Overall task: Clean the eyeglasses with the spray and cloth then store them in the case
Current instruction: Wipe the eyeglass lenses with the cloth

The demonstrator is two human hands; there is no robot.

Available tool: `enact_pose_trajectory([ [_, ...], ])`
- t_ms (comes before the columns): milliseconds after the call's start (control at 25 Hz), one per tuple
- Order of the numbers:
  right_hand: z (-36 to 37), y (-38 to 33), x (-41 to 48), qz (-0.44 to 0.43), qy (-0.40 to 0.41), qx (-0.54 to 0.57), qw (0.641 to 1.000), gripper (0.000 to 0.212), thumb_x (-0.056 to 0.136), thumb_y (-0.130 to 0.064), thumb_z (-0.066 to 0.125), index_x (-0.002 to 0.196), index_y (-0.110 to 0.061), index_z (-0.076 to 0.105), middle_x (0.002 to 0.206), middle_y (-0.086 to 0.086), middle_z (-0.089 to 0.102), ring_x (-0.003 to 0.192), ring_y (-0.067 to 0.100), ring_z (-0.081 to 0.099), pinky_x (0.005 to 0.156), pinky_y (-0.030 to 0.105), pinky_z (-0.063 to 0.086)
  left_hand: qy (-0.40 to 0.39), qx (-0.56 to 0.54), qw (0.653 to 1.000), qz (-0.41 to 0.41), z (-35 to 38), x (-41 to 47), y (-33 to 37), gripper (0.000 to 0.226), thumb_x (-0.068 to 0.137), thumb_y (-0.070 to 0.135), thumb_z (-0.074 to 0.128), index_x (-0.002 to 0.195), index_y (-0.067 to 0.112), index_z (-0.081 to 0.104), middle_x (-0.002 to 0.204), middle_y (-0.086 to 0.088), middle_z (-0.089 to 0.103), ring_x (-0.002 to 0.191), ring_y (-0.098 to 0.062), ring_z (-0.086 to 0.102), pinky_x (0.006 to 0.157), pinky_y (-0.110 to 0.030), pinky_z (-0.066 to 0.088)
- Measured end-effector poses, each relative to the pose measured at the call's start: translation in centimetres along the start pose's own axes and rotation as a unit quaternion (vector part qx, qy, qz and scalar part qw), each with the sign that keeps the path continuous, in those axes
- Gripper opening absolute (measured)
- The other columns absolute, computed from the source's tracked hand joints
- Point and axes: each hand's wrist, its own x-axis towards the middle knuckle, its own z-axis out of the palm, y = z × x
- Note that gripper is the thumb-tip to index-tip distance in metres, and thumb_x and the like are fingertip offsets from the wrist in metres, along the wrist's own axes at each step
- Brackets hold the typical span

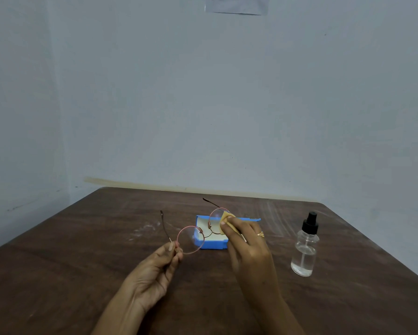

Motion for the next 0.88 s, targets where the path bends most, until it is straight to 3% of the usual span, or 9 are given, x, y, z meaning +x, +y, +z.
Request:
enact_pose_trajectory([
  [120, -0.2, -0.1, 0.1, 0.009, 0.017, -0.006, 1.0, 0.034, 0.087, -0.014, 0.04, 0.1, -0.002, 0.069, 0.102, 0.01, 0.07, 0.102, 0.013, 0.048, 0.085, 0.026, 0.045, 0.013, 0.056, 0.998, 0.009, 0.4, -0.2, -0.2, 0.009, 0.067, -0.009, 0.063, 0.067, 0.0, 0.064, 0.046, -0.005, 0.061, 0.039, -0.009, 0.06, 0.038, -0.014, 0.05],
  [160, -0.2, -0.1, 0.2, 0.01, 0.021, -0.004, 1.0, 0.037, 0.092, -0.017, 0.037, 0.101, -0.002, 0.069, 0.102, 0.01, 0.07, 0.103, 0.013, 0.048, 0.082, 0.025, 0.048, 0.015, 0.058, 0.998, 0.011, 0.5, -0.2, -0.3, 0.014, 0.08, -0.005, 0.051, 0.072, 0.001, 0.06, 0.045, -0.004, 0.061, 0.039, -0.008, 0.06, 0.039, -0.013, 0.05],
  [240, -0.3, -0.1, 0.3, 0.014, 0.022, 0.003, 1.0, 0.041, 0.096, -0.02, 0.032, 0.103, -0.002, 0.068, 0.103, 0.01, 0.069, 0.103, 0.012, 0.048, 0.08, 0.022, 0.048, 0.018, 0.057, 0.998, 0.012, 0.5, -0.1, -0.3, 0.018, 0.087, 0.0, 0.043, 0.076, 0.002, 0.058, 0.045, -0.003, 0.061, 0.039, -0.008, 0.06, 0.04, -0.013, 0.05],
  [400, -0.4, -0.3, 0.2, -0.001, 0.011, -0.014, 1.0, 0.035, 0.084, -0.01, 0.042, 0.107, -0.001, 0.066, 0.105, 0.011, 0.068, 0.103, 0.013, 0.048, 0.085, 0.022, 0.044, 0.024, 0.066, 0.998, 0.004, 0.4, -0.1, -0.3, 0.019, 0.088, -0.001, 0.043, 0.076, 0.002, 0.058, 0.046, -0.003, 0.061, 0.04, -0.008, 0.061, 0.04, -0.013, 0.05],
  [640, 0.2, -0.9, 0.1, -0.065, 0.008, 0.019, 0.998, 0.037, 0.097, -0.012, 0.033, 0.102, 0.001, 0.067, 0.105, 0.012, 0.068, 0.101, 0.017, 0.051, 0.082, 0.026, 0.048, 0.024, 0.046, 0.999, 0.003, 0.2, 0.2, -0.5, 0.021, 0.089, 0.0, 0.041, 0.075, 0.002, 0.057, 0.045, -0.002, 0.059, 0.04, -0.007, 0.059, 0.04, -0.012, 0.049],
  [720, 0.3, -1.2, 0.1, -0.082, -0.001, 0.011, 0.997, 0.029, 0.091, -0.012, 0.042, 0.102, -0.001, 0.067, 0.103, 0.01, 0.069, 0.102, 0.016, 0.051, 0.079, 0.024, 0.052, 0.024, 0.032, 0.999, 0.001, 0.1, 0.3, -0.5, 0.02, 0.088, -0.003, 0.042, 0.074, 0.002, 0.056, 0.045, -0.003, 0.059, 0.038, -0.007, 0.059, 0.039, -0.012, 0.049],
  [800, 0.3, -1.4, 0.0, -0.087, -0.008, 0.01, 0.996, 0.028, 0.083, -0.009, 0.048, 0.102, -0.003, 0.068, 0.102, 0.008, 0.07, 0.101, 0.015, 0.051, 0.077, 0.023, 0.053, 0.022, 0.018, 1.0, -0.005, 0.3, 0.1, -0.3, 0.015, 0.068, -0.014, 0.062, 0.07, 0.001, 0.059, 0.045, -0.004, 0.06, 0.038, -0.009, 0.059, 0.038, -0.013, 0.048],
  [880, 0.3, -1.4, 0.0, -0.084, -0.012, 0.016, 0.996, 0.027, 0.083, -0.008, 0.049, 0.101, -0.003, 0.068, 0.102, 0.008, 0.07, 0.098, 0.015, 0.052, 0.074, 0.025, 0.055, 0.015, 0.007, 1.0, -0.008, 0.5, -0.2, -0.1, 0.043, 0.02, -0.008, 0.083, 0.06, -0.001, 0.067, 0.046, -0.007, 0.062, 0.037, -0.012, 0.06, 0.036, -0.015, 0.048],
])
